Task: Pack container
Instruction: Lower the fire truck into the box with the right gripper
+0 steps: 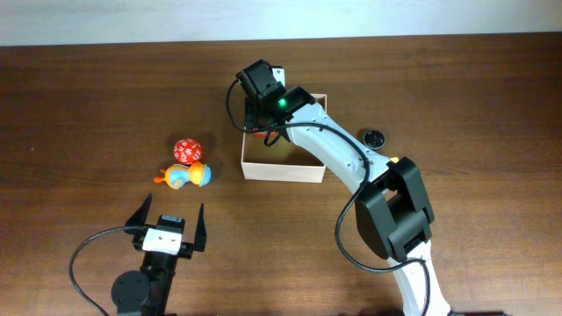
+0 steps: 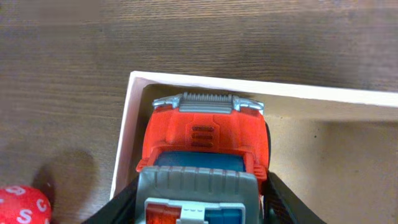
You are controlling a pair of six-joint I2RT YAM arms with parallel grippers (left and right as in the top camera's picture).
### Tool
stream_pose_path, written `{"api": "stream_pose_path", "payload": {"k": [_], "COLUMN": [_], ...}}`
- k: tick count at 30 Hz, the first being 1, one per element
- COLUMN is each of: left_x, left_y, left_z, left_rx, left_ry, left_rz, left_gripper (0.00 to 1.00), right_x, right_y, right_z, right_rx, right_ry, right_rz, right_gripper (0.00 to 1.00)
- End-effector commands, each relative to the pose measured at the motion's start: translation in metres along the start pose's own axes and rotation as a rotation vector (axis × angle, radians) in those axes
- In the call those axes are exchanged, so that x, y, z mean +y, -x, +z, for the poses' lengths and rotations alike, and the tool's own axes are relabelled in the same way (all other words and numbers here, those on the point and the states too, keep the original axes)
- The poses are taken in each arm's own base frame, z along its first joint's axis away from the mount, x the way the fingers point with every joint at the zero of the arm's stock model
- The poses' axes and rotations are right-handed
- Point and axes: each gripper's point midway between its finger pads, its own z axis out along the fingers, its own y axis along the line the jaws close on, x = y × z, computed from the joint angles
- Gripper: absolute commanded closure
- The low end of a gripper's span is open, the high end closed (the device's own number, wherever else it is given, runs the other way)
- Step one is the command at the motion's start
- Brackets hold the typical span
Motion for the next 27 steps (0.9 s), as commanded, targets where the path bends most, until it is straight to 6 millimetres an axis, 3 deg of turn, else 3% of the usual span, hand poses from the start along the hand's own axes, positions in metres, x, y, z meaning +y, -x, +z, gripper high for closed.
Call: {"api": "stream_pose_path", "payload": {"k": [1, 5, 18, 24, 27], "left_x": [-0.001, -0.001, -0.001, -0.001, -0.001], "left_y": [-0.002, -0.002, -0.002, -0.002, -0.002], "left_z": [0.000, 0.000, 0.000, 0.000, 0.000], "left_rx": [0.000, 0.000, 0.000, 0.000, 0.000], "left_ry": [0.000, 0.000, 0.000, 0.000, 0.000], "left_rz": [0.013, 0.013, 0.013, 0.013, 0.013], "left_gripper": [0.01, 0.01, 0.01, 0.01, 0.01], "right_x": [0.004, 0.005, 0.000, -0.024, -0.044], "right_y": [0.002, 0.002, 0.004, 0.016, 0.020], "right_z": [0.004, 0.004, -0.005, -0.029, -0.033], "right_rx": [-0.002, -0.002, 0.015, 0.026, 0.042], "right_ry": [0.015, 0.016, 0.028, 0.002, -0.030], "right_rz": [0.013, 0.012, -0.083, -0.077, -0.053], "right_gripper": [0.39, 0.30, 0.30, 0.30, 0.36]}}
